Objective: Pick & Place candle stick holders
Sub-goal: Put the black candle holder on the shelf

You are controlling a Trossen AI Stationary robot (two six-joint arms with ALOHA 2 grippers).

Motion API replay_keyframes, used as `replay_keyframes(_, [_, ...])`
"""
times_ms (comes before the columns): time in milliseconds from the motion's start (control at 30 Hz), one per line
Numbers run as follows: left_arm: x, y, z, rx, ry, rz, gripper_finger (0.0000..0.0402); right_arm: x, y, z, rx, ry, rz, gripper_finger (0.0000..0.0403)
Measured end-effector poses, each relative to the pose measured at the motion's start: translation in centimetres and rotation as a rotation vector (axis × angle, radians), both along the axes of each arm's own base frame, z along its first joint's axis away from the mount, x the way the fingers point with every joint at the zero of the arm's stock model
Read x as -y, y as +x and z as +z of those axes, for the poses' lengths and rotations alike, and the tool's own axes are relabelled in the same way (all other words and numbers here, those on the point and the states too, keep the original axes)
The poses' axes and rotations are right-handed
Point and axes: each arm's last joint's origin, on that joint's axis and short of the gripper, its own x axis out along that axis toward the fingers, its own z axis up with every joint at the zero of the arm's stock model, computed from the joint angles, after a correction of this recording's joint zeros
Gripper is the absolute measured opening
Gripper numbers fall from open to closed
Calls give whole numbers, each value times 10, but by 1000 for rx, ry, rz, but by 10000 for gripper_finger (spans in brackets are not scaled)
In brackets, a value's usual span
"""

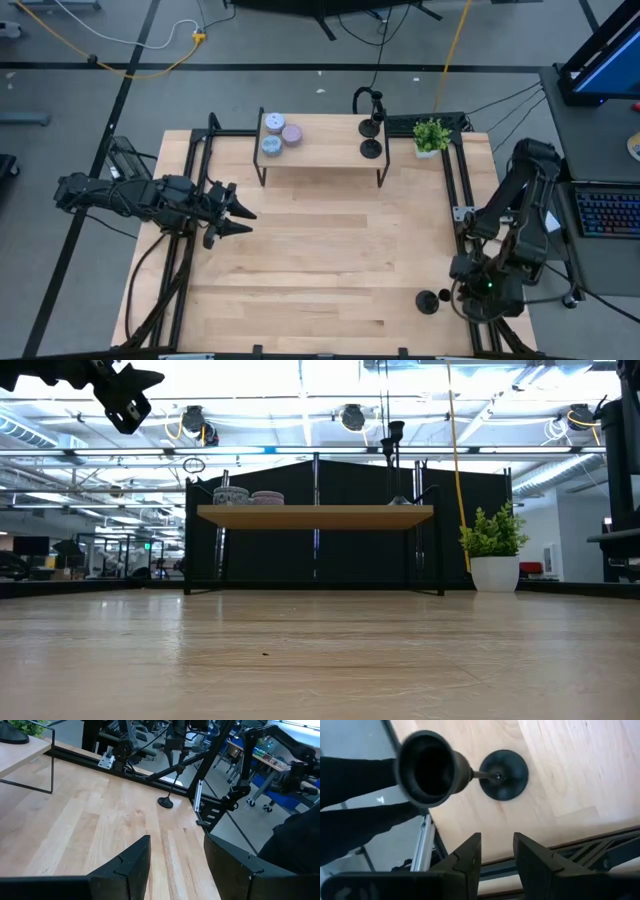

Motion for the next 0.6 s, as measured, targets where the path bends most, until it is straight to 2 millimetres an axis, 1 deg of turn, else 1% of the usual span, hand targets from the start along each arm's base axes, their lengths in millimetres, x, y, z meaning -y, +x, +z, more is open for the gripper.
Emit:
replay_keyframes(200, [0, 0, 0, 0, 4, -1, 189, -7, -3, -5, -37, -9, -55, 105])
replay_keyframes(600, [0, 0, -1, -17, -7, 1, 189, -4, -1, -7, -55, -31, -88, 105])
